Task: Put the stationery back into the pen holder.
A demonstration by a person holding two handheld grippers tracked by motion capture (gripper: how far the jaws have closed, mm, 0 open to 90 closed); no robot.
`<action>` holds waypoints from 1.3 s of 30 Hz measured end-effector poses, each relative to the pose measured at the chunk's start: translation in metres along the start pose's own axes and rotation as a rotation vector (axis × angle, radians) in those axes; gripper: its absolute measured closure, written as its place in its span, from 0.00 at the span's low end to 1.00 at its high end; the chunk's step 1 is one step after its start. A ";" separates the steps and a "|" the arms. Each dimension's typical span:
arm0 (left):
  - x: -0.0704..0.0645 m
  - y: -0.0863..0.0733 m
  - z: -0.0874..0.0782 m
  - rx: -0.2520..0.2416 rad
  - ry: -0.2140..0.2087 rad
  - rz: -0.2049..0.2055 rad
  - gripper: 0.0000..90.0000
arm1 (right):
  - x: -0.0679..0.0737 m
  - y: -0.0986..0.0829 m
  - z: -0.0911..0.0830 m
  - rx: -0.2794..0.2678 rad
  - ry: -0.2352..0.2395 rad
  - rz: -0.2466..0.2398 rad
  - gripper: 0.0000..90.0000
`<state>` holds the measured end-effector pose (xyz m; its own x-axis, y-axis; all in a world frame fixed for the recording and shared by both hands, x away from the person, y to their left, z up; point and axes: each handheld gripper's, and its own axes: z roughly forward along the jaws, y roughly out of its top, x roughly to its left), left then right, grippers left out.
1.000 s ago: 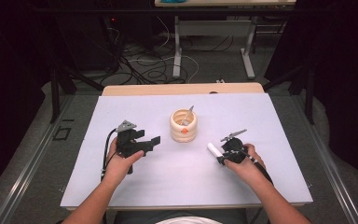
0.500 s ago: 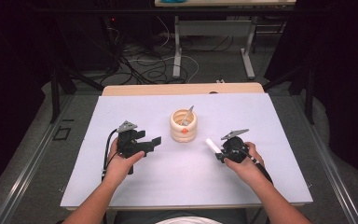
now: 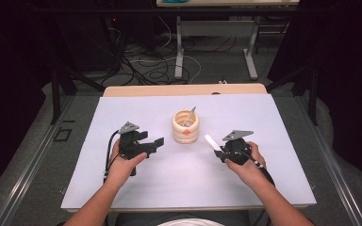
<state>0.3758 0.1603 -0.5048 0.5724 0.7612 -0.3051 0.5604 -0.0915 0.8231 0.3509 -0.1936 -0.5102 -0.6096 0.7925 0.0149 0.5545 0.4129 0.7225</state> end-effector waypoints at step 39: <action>-0.030 0.014 0.002 0.016 -0.240 -0.145 0.37 | 0.041 0.014 -0.016 -0.245 0.118 -0.092 0.79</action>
<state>0.3675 0.1345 -0.4856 0.6096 0.5937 -0.5253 0.6551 -0.0042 0.7556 0.3246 -0.1623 -0.4885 -0.7209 0.6930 0.0113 0.3490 0.3489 0.8698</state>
